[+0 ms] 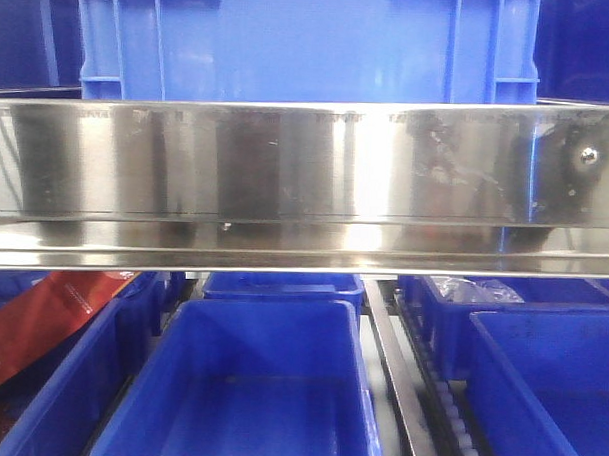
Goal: Place valve from conveyor to right shelf box
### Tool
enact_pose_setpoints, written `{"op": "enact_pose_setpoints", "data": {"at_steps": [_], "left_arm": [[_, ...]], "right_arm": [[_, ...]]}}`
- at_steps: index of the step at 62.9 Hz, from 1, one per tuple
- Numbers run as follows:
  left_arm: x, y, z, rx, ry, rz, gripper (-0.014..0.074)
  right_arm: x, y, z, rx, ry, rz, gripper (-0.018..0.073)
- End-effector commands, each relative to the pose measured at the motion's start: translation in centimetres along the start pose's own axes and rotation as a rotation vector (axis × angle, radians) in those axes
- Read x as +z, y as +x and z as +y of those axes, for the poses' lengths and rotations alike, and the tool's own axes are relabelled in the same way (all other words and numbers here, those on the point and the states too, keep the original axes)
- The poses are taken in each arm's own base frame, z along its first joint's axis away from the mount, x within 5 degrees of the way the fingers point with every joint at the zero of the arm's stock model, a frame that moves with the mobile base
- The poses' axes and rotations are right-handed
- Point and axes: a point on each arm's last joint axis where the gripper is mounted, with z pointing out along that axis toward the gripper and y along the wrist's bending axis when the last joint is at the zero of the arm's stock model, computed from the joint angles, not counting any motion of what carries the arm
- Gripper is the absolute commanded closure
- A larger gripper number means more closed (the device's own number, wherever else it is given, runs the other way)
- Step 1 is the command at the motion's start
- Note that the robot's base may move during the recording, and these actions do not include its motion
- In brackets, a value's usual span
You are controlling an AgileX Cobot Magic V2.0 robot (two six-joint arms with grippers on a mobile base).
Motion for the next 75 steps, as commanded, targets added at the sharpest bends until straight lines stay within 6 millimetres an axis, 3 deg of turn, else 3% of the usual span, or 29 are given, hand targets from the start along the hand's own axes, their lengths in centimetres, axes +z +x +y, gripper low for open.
{"op": "enact_pose_setpoints", "data": {"at_steps": [1, 16, 26, 49, 75], "left_arm": [[-0.1, -0.2, 0.0, -0.001, 0.0, -0.022, 0.0707], [-0.1, 0.4, 0.1, -0.001, -0.002, -0.003, 0.0707], [0.0, 3.4, 0.5, 0.203, -0.018, 0.08, 0.0706], [-2.5, 9.8, 2.4, 0.138, -0.264, 0.148, 0.0706], [-3.6, 12.9, 3.9, 0.168, -0.466, 0.137, 0.0706]], "right_arm": [[0.0, -0.1, 0.0, -0.006, 0.008, -0.018, 0.0721], [0.0, -0.1, 0.0, -0.006, 0.008, -0.018, 0.0721], [0.0, -0.1, 0.0, -0.006, 0.008, -0.018, 0.0721], [0.0, -0.1, 0.0, -0.006, 0.008, -0.018, 0.0721], [0.0, -0.1, 0.0, -0.006, 0.008, -0.018, 0.0721]]}}
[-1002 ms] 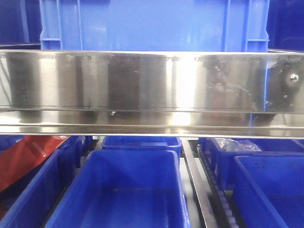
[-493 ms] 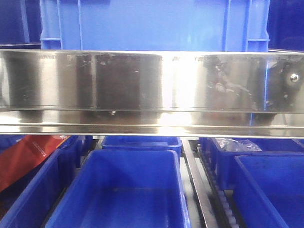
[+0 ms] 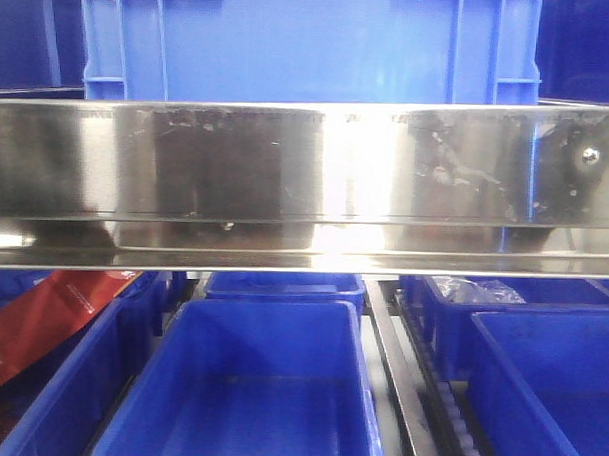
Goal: Place valve from conveyor to right shelf box
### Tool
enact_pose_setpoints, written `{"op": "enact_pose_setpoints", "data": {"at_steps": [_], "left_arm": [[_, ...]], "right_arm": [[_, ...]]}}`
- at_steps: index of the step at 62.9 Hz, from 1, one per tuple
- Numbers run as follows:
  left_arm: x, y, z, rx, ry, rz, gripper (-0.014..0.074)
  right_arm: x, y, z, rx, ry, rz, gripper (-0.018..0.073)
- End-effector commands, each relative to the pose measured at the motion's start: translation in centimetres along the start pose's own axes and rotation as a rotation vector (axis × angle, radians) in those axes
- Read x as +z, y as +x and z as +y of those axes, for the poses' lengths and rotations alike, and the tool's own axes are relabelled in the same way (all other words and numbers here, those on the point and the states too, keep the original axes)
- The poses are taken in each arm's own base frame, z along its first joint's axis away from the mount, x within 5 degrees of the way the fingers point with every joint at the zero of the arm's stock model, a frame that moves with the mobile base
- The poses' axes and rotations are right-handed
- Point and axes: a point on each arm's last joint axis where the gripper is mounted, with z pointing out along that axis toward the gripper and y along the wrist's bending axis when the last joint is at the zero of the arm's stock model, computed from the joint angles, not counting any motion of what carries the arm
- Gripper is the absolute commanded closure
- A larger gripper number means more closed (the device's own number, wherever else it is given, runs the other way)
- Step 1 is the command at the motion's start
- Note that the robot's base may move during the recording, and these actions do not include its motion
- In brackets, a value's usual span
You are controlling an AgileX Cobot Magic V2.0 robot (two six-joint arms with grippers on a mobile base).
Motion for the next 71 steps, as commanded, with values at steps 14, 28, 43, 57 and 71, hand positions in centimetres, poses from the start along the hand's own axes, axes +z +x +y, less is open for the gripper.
{"op": "enact_pose_setpoints", "data": {"at_steps": [14, 28, 43, 57, 71], "left_arm": [[-0.03, -0.15, 0.39, -0.007, -0.071, -0.052, 0.0707], [-0.03, -0.15, 0.39, -0.007, -0.071, -0.052, 0.0707], [-0.03, -0.15, 0.39, -0.007, -0.071, -0.052, 0.0707], [-0.03, -0.15, 0.39, -0.007, -0.071, -0.052, 0.0707], [-0.03, -0.15, 0.39, -0.007, -0.071, -0.052, 0.0707]], "right_arm": [[-0.03, -0.17, -0.05, -0.008, 0.008, -0.019, 0.0721], [-0.03, -0.17, -0.05, -0.008, 0.008, -0.019, 0.0721], [-0.03, -0.17, -0.05, -0.008, 0.008, -0.019, 0.0721], [-0.03, -0.17, -0.05, -0.008, 0.008, -0.019, 0.0721], [-0.03, -0.17, -0.05, -0.008, 0.008, -0.019, 0.0721]]}}
